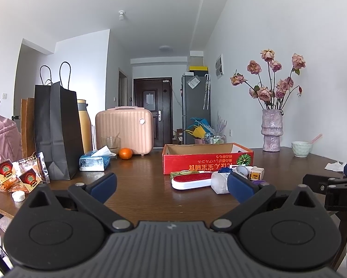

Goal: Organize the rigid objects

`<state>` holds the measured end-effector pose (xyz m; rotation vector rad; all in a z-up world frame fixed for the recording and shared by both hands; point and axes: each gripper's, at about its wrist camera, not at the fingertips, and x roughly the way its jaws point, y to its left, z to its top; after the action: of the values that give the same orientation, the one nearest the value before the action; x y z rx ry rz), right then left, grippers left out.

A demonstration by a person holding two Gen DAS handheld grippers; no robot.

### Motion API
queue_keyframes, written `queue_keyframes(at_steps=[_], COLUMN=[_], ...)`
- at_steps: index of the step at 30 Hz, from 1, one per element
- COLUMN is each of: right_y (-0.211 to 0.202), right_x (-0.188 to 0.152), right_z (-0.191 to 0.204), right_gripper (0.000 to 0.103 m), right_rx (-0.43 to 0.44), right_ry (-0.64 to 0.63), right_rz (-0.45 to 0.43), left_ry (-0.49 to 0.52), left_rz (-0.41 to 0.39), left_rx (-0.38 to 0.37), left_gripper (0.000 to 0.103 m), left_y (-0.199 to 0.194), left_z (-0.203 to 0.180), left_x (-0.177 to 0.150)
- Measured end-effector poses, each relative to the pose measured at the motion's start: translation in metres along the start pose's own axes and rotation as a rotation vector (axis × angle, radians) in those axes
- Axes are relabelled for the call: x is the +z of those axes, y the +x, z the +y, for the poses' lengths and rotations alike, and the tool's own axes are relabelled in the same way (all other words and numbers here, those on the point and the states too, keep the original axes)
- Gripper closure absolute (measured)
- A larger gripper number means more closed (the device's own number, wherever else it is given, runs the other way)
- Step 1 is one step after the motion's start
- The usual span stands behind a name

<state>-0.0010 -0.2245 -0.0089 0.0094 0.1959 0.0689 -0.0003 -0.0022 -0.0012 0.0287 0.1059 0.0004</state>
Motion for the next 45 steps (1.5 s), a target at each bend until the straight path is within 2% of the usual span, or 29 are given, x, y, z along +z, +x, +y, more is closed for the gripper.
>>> queue_keyframes(at_steps=[24,28,31,33,36,39,42,45], right_y=[0.004,0.014,0.031,0.047,0.073,0.093,0.117,0.138], right_x=[0.002,0.0,0.0,-0.001,-0.004,-0.01,-0.007,-0.004], right_z=[-0.004,-0.006,-0.01,-0.014,-0.016,-0.021,-0.028,-0.033], right_gripper=[0.0,0.0,0.0,0.0,0.0,0.0,0.0,0.0], right_rx=[-0.005,-0.029,-0.041,-0.05,-0.082,-0.017,0.082,0.098], right_ry=[0.008,-0.03,-0.053,-0.063,-0.068,-0.114,-0.096,-0.063], right_rz=[0.001,-0.005,-0.001,0.004,0.026,-0.03,0.069,0.121], left_ry=[0.004,0.034,0.098,0.107,0.043,0.02,0.006,-0.004], left_rz=[0.015,0.015,-0.018,-0.023,0.025,0.108,0.175,0.217], left_rx=[-0.01,-0.021,0.0,0.02,-0.005,-0.073,-0.103,-0.091], left_gripper=[0.0,0.0,0.0,0.0,0.0,0.0,0.0,0.0], left_y=[0.004,0.017,0.036,0.051,0.075,0.099,0.121,0.142], left_z=[0.001,0.001,-0.004,-0.006,0.0,0.003,0.002,-0.002], left_x=[0.002,0.0,-0.007,-0.011,-0.015,-0.017,-0.019,-0.02])
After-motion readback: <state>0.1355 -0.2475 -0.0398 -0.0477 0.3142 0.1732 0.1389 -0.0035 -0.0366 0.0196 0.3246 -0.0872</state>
